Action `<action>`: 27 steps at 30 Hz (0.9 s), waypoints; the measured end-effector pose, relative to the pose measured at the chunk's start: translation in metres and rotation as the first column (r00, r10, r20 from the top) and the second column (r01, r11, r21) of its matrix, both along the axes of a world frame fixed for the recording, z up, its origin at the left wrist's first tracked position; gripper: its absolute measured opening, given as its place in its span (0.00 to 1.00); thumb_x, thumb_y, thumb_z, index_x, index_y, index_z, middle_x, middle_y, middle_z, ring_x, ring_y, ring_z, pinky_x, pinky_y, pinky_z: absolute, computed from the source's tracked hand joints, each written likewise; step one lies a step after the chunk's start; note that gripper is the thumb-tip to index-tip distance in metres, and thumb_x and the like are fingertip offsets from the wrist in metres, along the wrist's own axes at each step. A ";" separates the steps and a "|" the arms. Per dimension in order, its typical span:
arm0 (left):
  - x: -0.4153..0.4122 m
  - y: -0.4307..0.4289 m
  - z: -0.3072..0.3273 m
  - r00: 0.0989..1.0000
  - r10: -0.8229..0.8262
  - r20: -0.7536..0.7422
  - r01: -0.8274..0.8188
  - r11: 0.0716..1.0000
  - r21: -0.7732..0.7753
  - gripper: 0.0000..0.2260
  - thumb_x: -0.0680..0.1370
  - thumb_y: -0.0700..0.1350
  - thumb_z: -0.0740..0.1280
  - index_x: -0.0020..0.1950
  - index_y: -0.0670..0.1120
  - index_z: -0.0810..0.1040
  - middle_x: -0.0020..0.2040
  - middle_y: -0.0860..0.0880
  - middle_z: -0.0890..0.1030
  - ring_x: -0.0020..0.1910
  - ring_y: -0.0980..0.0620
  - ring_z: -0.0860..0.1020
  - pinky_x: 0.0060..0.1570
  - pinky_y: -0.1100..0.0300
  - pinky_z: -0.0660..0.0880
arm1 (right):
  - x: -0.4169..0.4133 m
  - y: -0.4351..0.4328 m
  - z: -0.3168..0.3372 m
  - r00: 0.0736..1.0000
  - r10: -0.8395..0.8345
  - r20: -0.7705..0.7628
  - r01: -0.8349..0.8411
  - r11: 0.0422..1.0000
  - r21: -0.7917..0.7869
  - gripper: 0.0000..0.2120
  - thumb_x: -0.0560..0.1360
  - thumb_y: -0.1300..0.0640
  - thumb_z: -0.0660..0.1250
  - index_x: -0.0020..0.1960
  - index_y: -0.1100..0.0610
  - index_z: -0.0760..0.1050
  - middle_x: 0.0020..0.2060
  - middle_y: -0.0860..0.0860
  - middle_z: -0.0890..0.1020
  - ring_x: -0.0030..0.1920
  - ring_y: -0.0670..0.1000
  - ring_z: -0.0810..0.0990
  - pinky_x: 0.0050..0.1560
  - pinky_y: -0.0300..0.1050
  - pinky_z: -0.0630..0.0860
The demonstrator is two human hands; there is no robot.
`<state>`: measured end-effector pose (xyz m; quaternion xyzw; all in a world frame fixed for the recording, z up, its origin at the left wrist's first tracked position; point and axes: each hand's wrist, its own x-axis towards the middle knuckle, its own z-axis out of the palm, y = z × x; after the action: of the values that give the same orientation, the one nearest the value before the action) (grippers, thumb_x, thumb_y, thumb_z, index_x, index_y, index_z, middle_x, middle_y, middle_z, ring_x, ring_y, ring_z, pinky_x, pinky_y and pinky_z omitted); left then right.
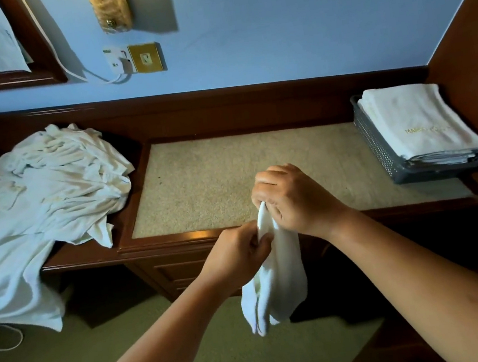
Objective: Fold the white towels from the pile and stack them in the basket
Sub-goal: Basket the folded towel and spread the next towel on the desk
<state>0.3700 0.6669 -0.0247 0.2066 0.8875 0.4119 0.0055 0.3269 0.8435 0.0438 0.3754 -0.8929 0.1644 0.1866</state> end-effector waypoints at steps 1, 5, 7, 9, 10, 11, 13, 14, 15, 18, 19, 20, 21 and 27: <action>-0.001 0.004 0.006 0.996 0.005 0.091 -0.011 0.998 0.065 0.10 0.81 0.49 0.65 0.42 0.46 0.77 0.33 0.53 0.82 0.31 0.57 0.81 0.34 0.60 0.77 | 0.001 0.001 0.001 0.999 -0.051 -0.001 0.050 0.998 -0.039 0.09 0.71 0.64 0.59 0.44 0.55 0.76 0.44 0.49 0.76 0.46 0.50 0.74 0.50 0.48 0.72; -0.006 0.016 0.036 0.900 0.140 0.412 -0.269 0.923 0.274 0.16 0.84 0.48 0.61 0.42 0.42 0.82 0.34 0.44 0.85 0.37 0.33 0.84 0.43 0.34 0.81 | 0.018 0.007 -0.005 0.925 -0.377 0.046 0.367 0.854 -0.368 0.07 0.75 0.60 0.67 0.53 0.58 0.74 0.52 0.52 0.72 0.50 0.49 0.74 0.49 0.41 0.73; -0.006 0.023 0.054 0.872 0.175 0.456 -0.348 0.878 0.328 0.18 0.85 0.47 0.60 0.41 0.40 0.83 0.35 0.41 0.85 0.38 0.32 0.84 0.47 0.33 0.80 | 0.042 0.010 -0.024 0.901 -0.426 0.082 0.407 0.763 -0.503 0.07 0.76 0.58 0.68 0.49 0.59 0.71 0.47 0.50 0.71 0.45 0.48 0.73 0.43 0.40 0.73; -0.007 0.031 0.071 0.862 0.189 0.470 -0.390 0.840 0.377 0.20 0.85 0.44 0.59 0.41 0.36 0.82 0.36 0.39 0.85 0.36 0.37 0.85 0.45 0.39 0.82 | 0.072 0.006 -0.049 0.896 -0.384 0.224 0.442 0.716 -0.540 0.11 0.77 0.50 0.68 0.47 0.56 0.70 0.44 0.48 0.71 0.42 0.49 0.73 0.41 0.45 0.74; -0.007 0.034 0.078 0.859 0.193 0.474 -0.401 0.828 0.392 0.20 0.85 0.44 0.58 0.41 0.35 0.81 0.36 0.39 0.85 0.35 0.40 0.85 0.41 0.45 0.81 | 0.085 0.002 -0.061 0.873 -0.377 0.309 0.487 0.700 -0.522 0.14 0.76 0.46 0.68 0.48 0.55 0.69 0.45 0.47 0.71 0.42 0.49 0.74 0.41 0.49 0.75; -0.006 0.038 0.085 0.859 0.196 0.473 -0.407 0.822 0.398 0.20 0.85 0.43 0.58 0.41 0.34 0.81 0.36 0.40 0.85 0.35 0.42 0.85 0.36 0.51 0.79 | 0.095 -0.003 -0.073 0.841 -0.399 0.364 0.538 0.686 -0.490 0.15 0.75 0.43 0.69 0.50 0.53 0.70 0.46 0.46 0.72 0.43 0.49 0.75 0.42 0.51 0.76; -0.002 0.044 0.093 0.865 0.207 0.457 -0.408 0.819 0.402 0.20 0.85 0.43 0.58 0.38 0.37 0.80 0.35 0.42 0.85 0.34 0.44 0.85 0.30 0.59 0.75 | 0.105 -0.012 -0.088 0.793 -0.470 0.387 0.607 0.654 -0.452 0.17 0.73 0.41 0.69 0.52 0.52 0.71 0.49 0.46 0.73 0.46 0.48 0.76 0.46 0.53 0.77; 0.000 0.047 0.096 0.870 0.208 0.447 -0.403 0.822 0.402 0.20 0.85 0.43 0.58 0.37 0.39 0.80 0.34 0.43 0.85 0.34 0.45 0.85 0.29 0.60 0.74 | 0.106 -0.016 -0.088 0.781 -0.492 0.385 0.625 0.624 -0.470 0.17 0.74 0.41 0.68 0.53 0.52 0.71 0.49 0.46 0.74 0.47 0.49 0.77 0.47 0.54 0.77; 0.003 0.049 0.099 0.873 0.202 0.444 -0.396 0.826 0.402 0.20 0.85 0.43 0.59 0.36 0.40 0.81 0.34 0.44 0.85 0.34 0.46 0.85 0.29 0.60 0.74 | 0.104 -0.017 -0.086 0.767 -0.513 0.386 0.641 0.579 -0.504 0.15 0.75 0.41 0.67 0.52 0.51 0.71 0.48 0.45 0.74 0.47 0.49 0.77 0.47 0.54 0.77; 0.013 0.052 0.107 0.872 0.181 0.454 -0.387 0.823 0.415 0.20 0.85 0.44 0.59 0.38 0.41 0.82 0.35 0.45 0.86 0.35 0.47 0.86 0.28 0.59 0.75 | 0.096 -0.014 -0.073 0.750 -0.527 0.400 0.646 0.454 -0.614 0.13 0.77 0.39 0.64 0.49 0.49 0.72 0.46 0.44 0.76 0.45 0.46 0.77 0.45 0.54 0.78; 0.015 0.052 0.109 0.875 0.180 0.450 -0.383 0.825 0.416 0.19 0.85 0.44 0.59 0.39 0.41 0.82 0.36 0.45 0.86 0.35 0.47 0.86 0.28 0.59 0.76 | 0.094 -0.012 -0.069 0.758 -0.503 0.414 0.635 0.428 -0.643 0.12 0.78 0.39 0.64 0.49 0.48 0.71 0.46 0.44 0.77 0.45 0.46 0.79 0.45 0.54 0.78; 0.017 0.052 0.112 0.879 0.177 0.442 -0.376 0.828 0.417 0.19 0.85 0.45 0.59 0.39 0.41 0.83 0.36 0.46 0.86 0.36 0.47 0.86 0.28 0.59 0.76 | 0.093 -0.011 -0.066 0.770 -0.469 0.432 0.623 0.408 -0.667 0.11 0.78 0.40 0.65 0.50 0.46 0.71 0.46 0.44 0.79 0.45 0.47 0.80 0.45 0.53 0.79; 0.018 0.051 0.113 0.883 0.177 0.434 -0.371 0.831 0.415 0.19 0.85 0.45 0.59 0.40 0.41 0.83 0.36 0.46 0.86 0.36 0.48 0.86 0.28 0.59 0.77 | 0.091 -0.011 -0.064 0.778 -0.430 0.459 0.619 0.393 -0.680 0.09 0.78 0.42 0.67 0.51 0.45 0.71 0.46 0.44 0.80 0.45 0.47 0.81 0.45 0.51 0.79; 0.020 0.040 0.122 0.839 0.217 0.499 -0.471 0.749 0.465 0.18 0.85 0.46 0.60 0.43 0.39 0.82 0.39 0.44 0.87 0.35 0.47 0.86 0.30 0.57 0.78 | 0.077 -0.017 -0.063 0.778 -0.336 0.532 0.626 0.490 -0.606 0.08 0.82 0.45 0.56 0.52 0.45 0.72 0.40 0.41 0.80 0.42 0.40 0.80 0.41 0.37 0.73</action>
<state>0.3900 0.7073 0.0975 -0.0651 0.7230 0.6857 0.0533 0.4034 0.8268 -0.0194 -0.0431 -0.8256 0.5237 0.2057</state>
